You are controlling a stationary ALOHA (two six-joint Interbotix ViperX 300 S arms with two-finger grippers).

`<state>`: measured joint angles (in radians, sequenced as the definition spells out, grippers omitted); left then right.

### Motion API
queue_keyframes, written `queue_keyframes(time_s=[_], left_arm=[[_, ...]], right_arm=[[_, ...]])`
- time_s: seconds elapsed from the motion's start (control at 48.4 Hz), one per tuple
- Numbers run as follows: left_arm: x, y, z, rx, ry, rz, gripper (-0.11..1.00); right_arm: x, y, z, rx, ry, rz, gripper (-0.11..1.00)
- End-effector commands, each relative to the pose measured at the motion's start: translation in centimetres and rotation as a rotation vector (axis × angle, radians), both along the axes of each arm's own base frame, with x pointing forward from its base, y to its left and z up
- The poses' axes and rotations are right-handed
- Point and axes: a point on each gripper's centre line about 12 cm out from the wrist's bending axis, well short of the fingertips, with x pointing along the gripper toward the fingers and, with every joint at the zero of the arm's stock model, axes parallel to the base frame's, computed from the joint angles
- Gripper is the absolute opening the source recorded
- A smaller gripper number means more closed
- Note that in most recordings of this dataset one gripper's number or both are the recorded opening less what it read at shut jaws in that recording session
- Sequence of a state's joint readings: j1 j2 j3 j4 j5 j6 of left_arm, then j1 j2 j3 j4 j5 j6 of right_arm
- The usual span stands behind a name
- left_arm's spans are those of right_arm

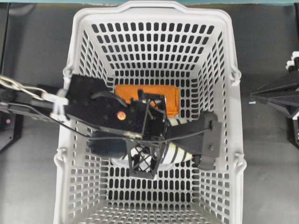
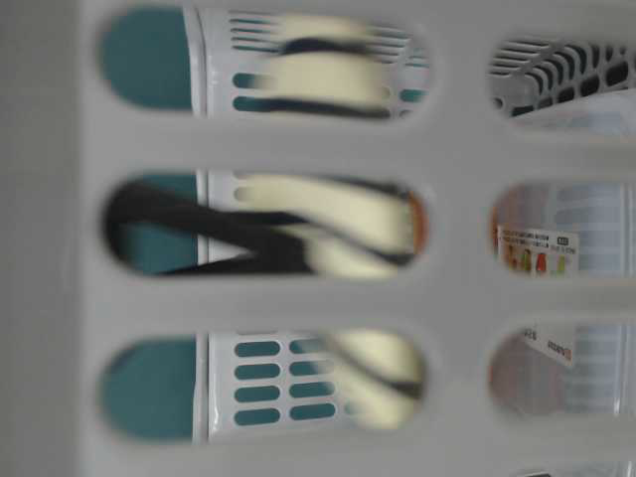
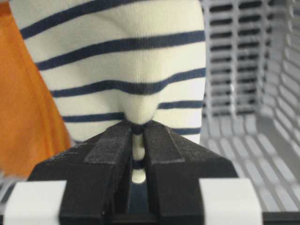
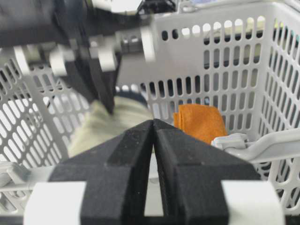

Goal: Pick up the slipper from the shopping basket with the left arm.

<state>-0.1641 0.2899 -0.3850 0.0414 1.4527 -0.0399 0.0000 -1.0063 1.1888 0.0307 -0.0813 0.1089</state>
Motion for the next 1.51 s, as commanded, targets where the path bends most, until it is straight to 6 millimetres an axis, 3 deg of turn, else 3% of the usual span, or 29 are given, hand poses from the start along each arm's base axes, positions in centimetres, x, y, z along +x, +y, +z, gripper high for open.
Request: queue_keyframes(time_s=[0.0, 0.186, 0.29, 0.931, 1.489], left_arm=[[-0.9, 0.4, 6.0, -0.005, -0.051, 0.009, 0.05], [-1.1, 0.9, 12.1, -0.017, -0.153, 0.025, 0.05], [-0.8, 1.2, 13.5, -0.024, -0.203, 0.032, 0.05], [0.1, 1.4, 11.0, -0.001, -0.129, 0.006, 0.05], [0.3, 1.4, 10.9, -0.001, -0.132, 0.004, 0.05]], right_arm=[[0.1, 0.0, 0.4, 0.004, -0.015, 0.0, 0.0], [0.1, 0.0, 0.3, 0.003, -0.012, 0.001, 0.0], [0.1, 0.0, 0.2, 0.003, -0.014, 0.001, 0.0], [-0.1, 0.0, 0.3, 0.003, -0.018, 0.001, 0.0], [-0.1, 0.0, 0.3, 0.003, -0.02, 0.001, 0.0]])
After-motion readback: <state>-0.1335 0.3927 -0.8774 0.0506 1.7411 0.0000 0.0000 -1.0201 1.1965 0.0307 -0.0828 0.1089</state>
